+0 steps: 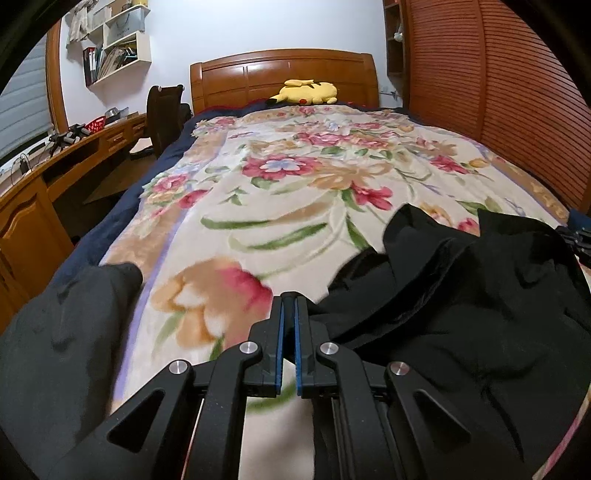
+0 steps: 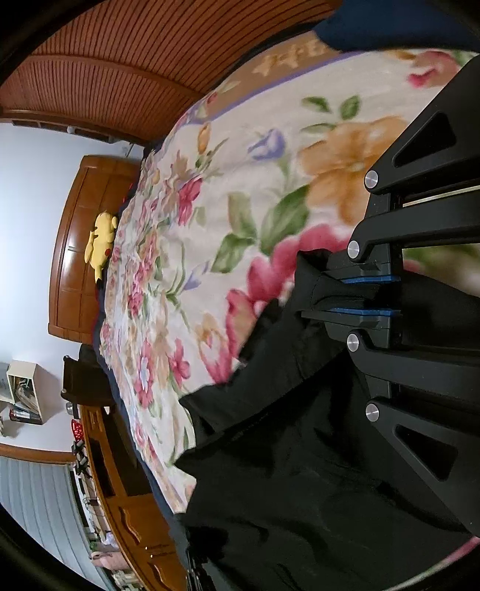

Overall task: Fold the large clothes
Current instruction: 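Lift the hem with both tools and fold it toward the collar, then open both tools and release the folded coat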

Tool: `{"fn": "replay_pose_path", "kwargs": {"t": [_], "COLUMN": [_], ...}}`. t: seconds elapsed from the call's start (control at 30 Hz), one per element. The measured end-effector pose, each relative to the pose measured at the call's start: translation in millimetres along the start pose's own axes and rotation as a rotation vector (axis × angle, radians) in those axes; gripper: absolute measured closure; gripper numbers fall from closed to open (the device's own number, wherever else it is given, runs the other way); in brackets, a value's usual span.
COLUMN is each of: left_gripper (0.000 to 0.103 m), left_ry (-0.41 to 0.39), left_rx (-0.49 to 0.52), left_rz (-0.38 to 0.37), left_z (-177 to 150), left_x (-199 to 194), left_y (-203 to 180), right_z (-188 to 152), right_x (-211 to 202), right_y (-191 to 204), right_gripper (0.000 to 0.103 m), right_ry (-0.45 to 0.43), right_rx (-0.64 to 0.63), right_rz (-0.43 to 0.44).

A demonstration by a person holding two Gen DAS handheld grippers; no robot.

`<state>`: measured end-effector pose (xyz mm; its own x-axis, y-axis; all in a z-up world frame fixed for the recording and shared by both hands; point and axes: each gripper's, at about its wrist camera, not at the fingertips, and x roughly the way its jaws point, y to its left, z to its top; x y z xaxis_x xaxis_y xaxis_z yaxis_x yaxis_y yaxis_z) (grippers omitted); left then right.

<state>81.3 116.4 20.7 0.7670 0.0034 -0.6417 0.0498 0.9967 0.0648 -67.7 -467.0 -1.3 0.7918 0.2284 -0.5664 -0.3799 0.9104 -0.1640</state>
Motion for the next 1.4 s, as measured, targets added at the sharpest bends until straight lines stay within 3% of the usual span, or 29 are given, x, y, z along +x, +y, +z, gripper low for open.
{"fn": "replay_pose_path", "kwargs": {"t": [0.37,0.57,0.67,0.73,0.8,0.83,0.87,0.9,1.07,1.4], "left_gripper": [0.098,0.098,0.085,0.066,0.045,0.038,0.025,0.019,0.019,0.019], "left_ry": [-0.063,-0.082,-0.079,-0.087,-0.096,-0.096,-0.102,-0.112,-0.130,-0.082], "left_rx": [0.013,0.000,-0.020,-0.014,-0.004,0.000,0.003,0.005,0.028,0.014], "left_rz": [0.071,0.056,0.022,0.001,-0.029,-0.041,-0.059,-0.080,-0.133,-0.204], "left_z": [66.3,74.3,70.7,66.5,60.4,57.6,53.6,48.7,19.9,-46.9], "left_x": [36.7,38.8,33.2,26.0,15.4,10.6,3.8,-4.3,-36.4,-62.1], "left_y": [4.2,3.6,2.0,-3.5,-10.8,-14.6,-18.7,-23.4,-52.5,-90.3], "right_z": [72.7,77.9,79.5,79.9,79.6,78.4,76.5,74.1,43.4,-22.9], "right_x": [88.1,119.0,121.4,113.0,99.9,93.0,86.1,76.9,37.0,-7.2], "right_y": [-22.2,-9.8,-5.0,-2.5,-2.9,-1.6,0.3,3.6,25.7,70.8], "right_gripper": [0.094,0.094,0.087,0.074,0.041,0.035,0.031,0.031,0.031,0.031], "right_ry": [-0.046,-0.017,-0.006,-0.017,-0.044,-0.059,-0.067,-0.073,-0.100,-0.071], "right_rx": [0.034,0.034,0.042,0.050,0.042,0.036,0.032,0.028,0.010,-0.021], "right_rz": [-0.081,-0.126,-0.126,-0.130,-0.134,-0.134,-0.130,-0.115,0.001,0.177]}}
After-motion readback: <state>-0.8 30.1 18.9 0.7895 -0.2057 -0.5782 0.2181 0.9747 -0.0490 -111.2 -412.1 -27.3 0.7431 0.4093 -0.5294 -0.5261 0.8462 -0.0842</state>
